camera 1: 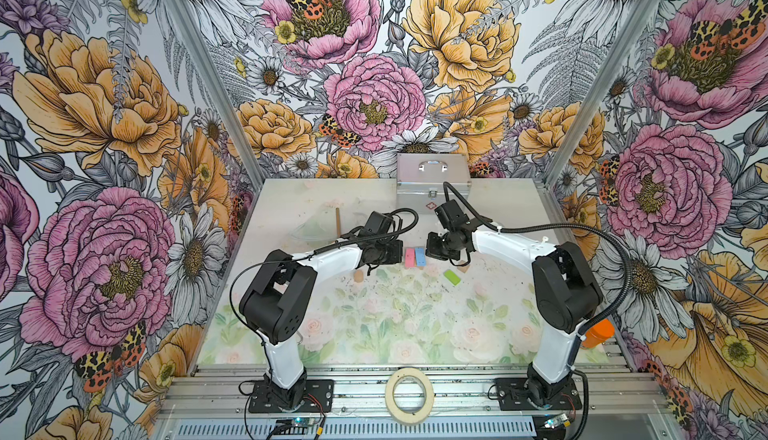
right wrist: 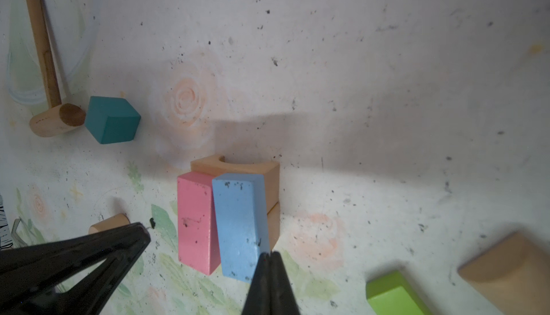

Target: Build the wood block tower

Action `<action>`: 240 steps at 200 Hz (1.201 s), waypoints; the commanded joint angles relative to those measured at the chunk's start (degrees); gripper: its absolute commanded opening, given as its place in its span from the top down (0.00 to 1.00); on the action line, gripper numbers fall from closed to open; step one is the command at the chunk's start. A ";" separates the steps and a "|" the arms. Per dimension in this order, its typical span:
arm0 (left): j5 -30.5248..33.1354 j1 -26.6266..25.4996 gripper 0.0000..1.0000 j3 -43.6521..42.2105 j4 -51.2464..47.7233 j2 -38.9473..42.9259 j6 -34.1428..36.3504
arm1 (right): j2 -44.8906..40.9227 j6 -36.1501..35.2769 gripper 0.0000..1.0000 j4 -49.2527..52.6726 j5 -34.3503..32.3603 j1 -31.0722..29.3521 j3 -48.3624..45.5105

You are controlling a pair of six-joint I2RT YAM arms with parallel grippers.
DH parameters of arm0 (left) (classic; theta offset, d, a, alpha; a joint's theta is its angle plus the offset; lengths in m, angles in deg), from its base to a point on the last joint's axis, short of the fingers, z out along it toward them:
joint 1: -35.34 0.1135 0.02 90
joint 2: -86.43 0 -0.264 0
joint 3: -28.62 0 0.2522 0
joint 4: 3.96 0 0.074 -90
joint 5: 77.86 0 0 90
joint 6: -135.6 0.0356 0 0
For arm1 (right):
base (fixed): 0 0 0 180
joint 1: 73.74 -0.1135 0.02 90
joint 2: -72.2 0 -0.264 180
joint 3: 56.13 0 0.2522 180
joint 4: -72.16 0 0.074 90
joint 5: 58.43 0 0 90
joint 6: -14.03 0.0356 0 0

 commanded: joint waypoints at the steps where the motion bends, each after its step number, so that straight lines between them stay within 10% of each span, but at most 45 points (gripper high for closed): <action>1: -1.74 -0.53 1.00 1.91 -0.40 -0.90 0.21 | 0.84 0.63 1.00 -1.24 0.40 -0.34 -0.26; 240: -2.27 -1.24 1.00 3.44 -1.35 -4.42 0.49 | 3.16 1.66 1.00 -2.03 1.02 -1.21 0.20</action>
